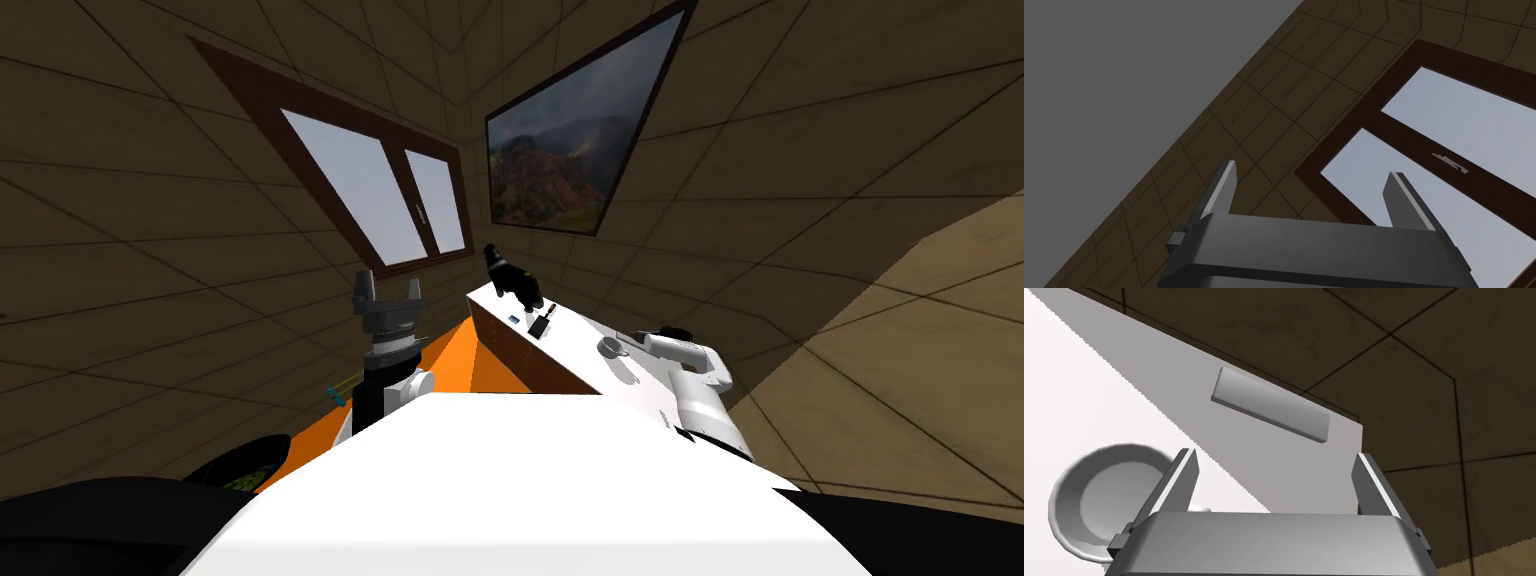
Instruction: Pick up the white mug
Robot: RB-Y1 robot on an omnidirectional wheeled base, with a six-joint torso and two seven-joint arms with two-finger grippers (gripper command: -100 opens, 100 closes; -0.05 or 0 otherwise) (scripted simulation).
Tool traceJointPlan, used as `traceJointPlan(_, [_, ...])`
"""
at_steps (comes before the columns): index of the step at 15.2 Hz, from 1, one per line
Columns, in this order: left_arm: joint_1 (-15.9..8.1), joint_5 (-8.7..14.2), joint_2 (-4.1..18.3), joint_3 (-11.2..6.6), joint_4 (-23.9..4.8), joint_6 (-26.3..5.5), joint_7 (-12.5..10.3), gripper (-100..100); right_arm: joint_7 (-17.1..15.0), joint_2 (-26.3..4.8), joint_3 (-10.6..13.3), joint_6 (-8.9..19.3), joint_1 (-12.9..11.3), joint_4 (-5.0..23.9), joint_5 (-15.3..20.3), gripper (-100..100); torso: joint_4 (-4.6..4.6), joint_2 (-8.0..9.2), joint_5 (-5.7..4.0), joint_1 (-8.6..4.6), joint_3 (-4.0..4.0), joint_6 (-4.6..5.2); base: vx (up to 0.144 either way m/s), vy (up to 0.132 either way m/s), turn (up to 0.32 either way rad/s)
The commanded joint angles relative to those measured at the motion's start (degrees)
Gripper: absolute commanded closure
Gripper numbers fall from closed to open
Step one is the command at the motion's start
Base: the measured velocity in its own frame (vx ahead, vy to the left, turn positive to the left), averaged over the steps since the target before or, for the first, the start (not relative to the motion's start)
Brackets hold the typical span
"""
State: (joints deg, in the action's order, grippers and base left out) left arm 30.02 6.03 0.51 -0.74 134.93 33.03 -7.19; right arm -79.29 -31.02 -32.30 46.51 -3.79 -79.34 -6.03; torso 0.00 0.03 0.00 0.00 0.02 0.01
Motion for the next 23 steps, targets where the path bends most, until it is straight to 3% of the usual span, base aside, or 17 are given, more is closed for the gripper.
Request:
traceJointPlan(1, [0.0,0.0,0.0,0.0,0.0,0.0,0.0,0,-2.9,-1.0,-0.9,2.9,-1.3,2.9,-0.6,-100,0.0,0.0,0.0,0.0,0.0,0.0,0.004,0.002,0.168])
traceJointPlan(3, [0.0,0.0,0.0,0.0,0.0,0.0,0.0,0,-4.9,-1.0,-0.9,3.7,-1.3,3.3,-0.6,-100,0.0,0.0,0.0,0.0,0.0,-0.03,0.005,-0.002,0.157])
traceJointPlan(4, [0.0,0.0,0.0,0.0,0.0,0.0,0.0,0,-6.3,-1.8,-1.7,5.7,-2.2,5.9,-1.1,-100,0.0,0.0,0.0,-0.01,0.0,-0.01,0.004,-0.001,0.244])
traceJointPlan(6, [0.0,0.0,0.0,0.0,0.0,0.0,0.0,0,-8.1,-1.8,-1.7,6.7,-2.2,5.9,-1.1,-100,0.0,0.0,0.0,-0.01,0.0,-0.04,0.004,-0.007,0.167])
traceJointPlan(7, [0.0,0.0,0.0,0.0,0.0,0.0,0.0,0,-9.7,-2.5,-2.5,8.7,-3.1,8.3,-1.6,-100,0.0,0.01,0.0,-0.02,0.0,0.01,0.004,-0.006,0.148])
traceJointPlan(9, [0.0,0.0,0.0,0.0,0.0,0.0,0.0,0,-11.1,-2.5,-2.5,9.5,-3.1,8.4,-1.6,-100,0.0,0.0,0.0,-0.03,0.0,-0.04,0.003,-0.008,0.157])
traceJointPlan(10, [0.0,0.0,0.0,0.0,0.0,0.0,0.0,0,-13.0,-3.2,-3.1,11.7,-3.9,10.9,-2.1,-100,0.01,0.01,0.0,-0.03,0.01,0.0,0.001,-0.008,0.21])
traceJointPlan(12, [0.0,0.0,0.0,0.0,0.0,0.0,0.0,0,-14.0,-3.2,-3.1,12.2,-3.9,10.9,-2.1,-100,0.01,0.01,0.0,-0.04,0.01,-0.03,0.0,-0.012,0.15])
traceJointPlan(13, [0.0,0.0,0.0,0.0,0.0,0.0,0.0,0,-16.1,-3.9,-3.7,14.4,-4.6,13.3,-2.6,-100,0.01,0.02,-0.01,-0.04,0.01,0.01,0.002,-0.011,0.166])
traceJointPlan(15, [0.0,0.0,0.0,0.0,0.0,0.0,0.0,0,-18.1,-4.5,-4.3,16.7,-5.3,15.0,-3.1,-100,0.01,0.02,-0.01,-0.04,0.01,-0.04,0.0,-0.015,0.263])
traceJointPlan(17, [0.0,0.0,0.0,0.0,0.0,0.0,0.0,0,-19.3,-4.5,-4.3,17.2,-5.3,15.5,-3.1,-100,0.01,0.01,-0.01,-0.06,0.01,-0.02,0.0,-0.02,0.122])
traceJointPlan(18, [0.0,0.0,0.0,0.0,0.0,0.0,0.0,0,-21.2,-5.0,-4.8,19.5,-5.9,17.6,-3.5,-100,0.0,0.02,-0.01,-0.07,0.01,0.03,-0.002,-0.016,0.141])
traceJointPlan(19, [0.0,0.0,0.0,0.0,0.0,0.0,0.0,0,-21.6,-5.0,-4.8,19.5,-5.9,17.6,-3.5,-100,0.01,0.03,-0.02,-0.07,0.02,-0.02,-0.003,-0.018,0.173])
traceJointPlan(20, [0.0,0.0,0.0,0.0,0.0,0.0,0.0,0,-23.3,-5.5,-5.2,21.5,-6.4,19.2,-3.9,-100,0.01,0.03,-0.02,-0.06,0.02,-0.01,-0.004,-0.017,0.22])
traceJointPlan(23, [0.0,0.0,0.0,0.0,0.0,0.0,0.0,0,-25.6,-5.9,-5.6,23.4,-6.9,21.4,-4.3,-100,0.01,0.03,-0.02,-0.09,0.02,-0.03,-0.005,-0.024,0.172])
